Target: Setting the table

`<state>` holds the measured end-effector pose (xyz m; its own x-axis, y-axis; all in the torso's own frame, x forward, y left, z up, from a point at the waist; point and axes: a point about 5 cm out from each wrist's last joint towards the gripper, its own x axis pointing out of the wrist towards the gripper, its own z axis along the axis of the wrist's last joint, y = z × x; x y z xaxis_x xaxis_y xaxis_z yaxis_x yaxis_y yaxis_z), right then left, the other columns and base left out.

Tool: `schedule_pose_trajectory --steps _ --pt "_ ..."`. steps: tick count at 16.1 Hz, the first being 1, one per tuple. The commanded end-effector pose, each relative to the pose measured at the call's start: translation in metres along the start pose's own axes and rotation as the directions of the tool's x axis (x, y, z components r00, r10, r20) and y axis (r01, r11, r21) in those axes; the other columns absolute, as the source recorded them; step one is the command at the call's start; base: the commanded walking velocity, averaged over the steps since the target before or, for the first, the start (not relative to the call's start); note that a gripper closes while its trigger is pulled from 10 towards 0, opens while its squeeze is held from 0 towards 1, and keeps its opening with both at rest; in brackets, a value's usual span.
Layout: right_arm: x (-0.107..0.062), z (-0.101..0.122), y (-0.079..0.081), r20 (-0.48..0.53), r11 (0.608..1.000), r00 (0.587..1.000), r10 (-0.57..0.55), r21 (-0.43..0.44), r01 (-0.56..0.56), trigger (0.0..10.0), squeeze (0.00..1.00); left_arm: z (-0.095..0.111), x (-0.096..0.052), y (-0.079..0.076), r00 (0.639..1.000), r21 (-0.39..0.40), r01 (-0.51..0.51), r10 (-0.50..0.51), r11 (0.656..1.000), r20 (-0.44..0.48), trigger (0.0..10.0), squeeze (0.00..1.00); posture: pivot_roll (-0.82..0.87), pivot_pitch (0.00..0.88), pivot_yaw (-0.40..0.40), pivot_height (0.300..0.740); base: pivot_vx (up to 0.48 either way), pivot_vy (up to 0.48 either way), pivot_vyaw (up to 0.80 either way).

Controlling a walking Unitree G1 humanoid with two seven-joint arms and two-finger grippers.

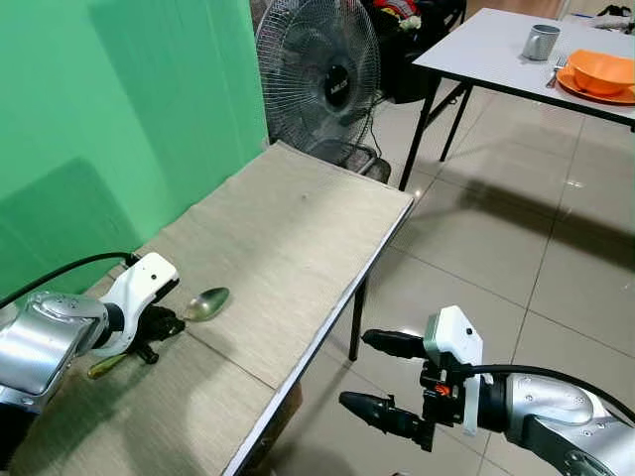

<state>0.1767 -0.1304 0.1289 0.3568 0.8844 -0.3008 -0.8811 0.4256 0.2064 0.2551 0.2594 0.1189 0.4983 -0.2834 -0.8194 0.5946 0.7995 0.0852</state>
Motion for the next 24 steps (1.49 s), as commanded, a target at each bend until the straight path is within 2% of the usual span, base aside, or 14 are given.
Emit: schedule_pose_trajectory --steps 1,6,8,10,11,14,15,16,17,18,19,20,22,24 --pt "0.001 0.003 0.003 0.005 1.0 1.0 0.014 -0.019 -0.014 10.0 0.0 0.0 -0.003 0.003 1.0 0.007 -0.003 0.003 1.0 -0.004 0.0 0.0 0.07 0.0 0.063 0.74 0.0 0.0 0.0" --pt "0.0 0.002 0.004 0.003 1.0 1.0 0.014 -0.017 -0.014 10.0 0.0 0.011 -0.005 0.002 0.999 0.026 -0.006 0.005 1.0 0.04 0.0 0.0 0.07 0.0 0.066 0.74 0.0 0.0 0.0" --pt "0.0 0.004 0.002 0.009 1.0 1.0 0.005 -0.028 -0.004 10.0 0.0 0.032 -0.013 0.002 0.992 0.051 -0.002 -0.005 0.999 0.127 0.0 0.0 0.06 0.0 0.07 0.74 0.0 0.0 0.0" --pt "-0.001 0.006 0.001 0.01 0.999 1.0 0.001 -0.035 0.0 10.0 0.0 0.042 -0.018 0.002 0.986 0.065 0.001 -0.012 0.998 0.169 0.0 0.0 0.06 0.0 0.072 0.74 0.0 0.0 0.0" --pt "-0.003 0.007 0.0 0.013 0.999 1.0 -0.009 -0.046 0.009 10.0 0.0 0.055 -0.023 -0.001 0.972 0.08 0.01 -0.029 0.997 0.233 0.0 0.0 0.06 0.0 0.07 0.74 0.0 0.0 0.0" --pt "-0.005 0.02 -0.006 0.085 0.995 0.994 -0.07 -0.064 0.076 10.0 0.0 0.095 -0.031 -0.023 0.887 0.101 0.084 -0.121 0.991 0.447 0.0 0.0 0.05 0.0 0.065 0.74 0.0 0.0 0.0" --pt "-0.006 0.027 -0.013 0.142 0.98 0.974 -0.174 -0.075 0.186 10.0 0.0 0.113 -0.027 -0.039 0.809 0.093 0.089 -0.126 0.992 0.574 0.0 0.0 0.04 0.0 0.058 0.74 0.0 0.0 0.0" --pt "-0.008 0.032 -0.019 0.182 0.949 0.939 -0.29 -0.07 0.307 10.0 0.0 0.126 -0.022 -0.052 0.732 0.06 0.046 -0.074 0.997 0.678 0.0 0.0 0.03 0.0 0.058 0.74 0.0 0.0 0.0" --pt "-0.01 0.035 -0.023 0.222 0.919 0.899 -0.377 -0.03 0.393 10.0 0.0 0.131 -0.018 -0.059 0.678 -0.005 -0.011 0.011 1.0 0.735 10.0 0.0 0.01 0.0 0.057 0.74 0.0 0.0 0.0" --pt "-0.015 0.039 -0.029 0.295 0.846 0.801 -0.521 0.054 0.53 10.0 0.0 0.132 -0.014 -0.07 0.619 -0.104 -0.054 0.115 0.993 0.777 10.0 0.0 0.0 0.0 0.052 0.74 0.0 0.0 0.0" --pt "-0.017 0.04 -0.031 0.313 0.816 0.762 -0.568 0.088 0.572 10.0 0.0 0.132 -0.014 -0.072 0.598 -0.124 -0.079 0.147 0.989 0.788 10.0 0.0 0.0 0.0 0.052 0.74 0.0 0.0 0.0" --pt "-0.021 0.04 -0.036 0.319 0.739 0.677 -0.663 0.138 0.659 10.0 0.0 0.128 -0.012 -0.076 0.561 -0.199 -0.155 0.252 0.968 0.788 10.0 0.0 -0.01 0.0 0.051 0.74 0.0 0.0 0.0" --pt "-0.022 0.037 -0.042 0.298 0.65 0.59 -0.75 0.169 0.741 10.0 0.0 0.12 -0.012 -0.078 0.522 -0.27 -0.25 0.364 0.93 0.771 10.0 0.0 -0.01 0.0 0.044 0.74 0.0 0.0 0.0" --pt "-0.021 0.036 -0.044 0.288 0.625 0.567 -0.772 0.176 0.761 10.0 0.0 0.117 -0.013 -0.079 0.5 -0.322 -0.277 0.422 0.905 0.756 10.0 0.0 -0.01 0.0 0.045 0.74 0.0 -0.122 0.0"
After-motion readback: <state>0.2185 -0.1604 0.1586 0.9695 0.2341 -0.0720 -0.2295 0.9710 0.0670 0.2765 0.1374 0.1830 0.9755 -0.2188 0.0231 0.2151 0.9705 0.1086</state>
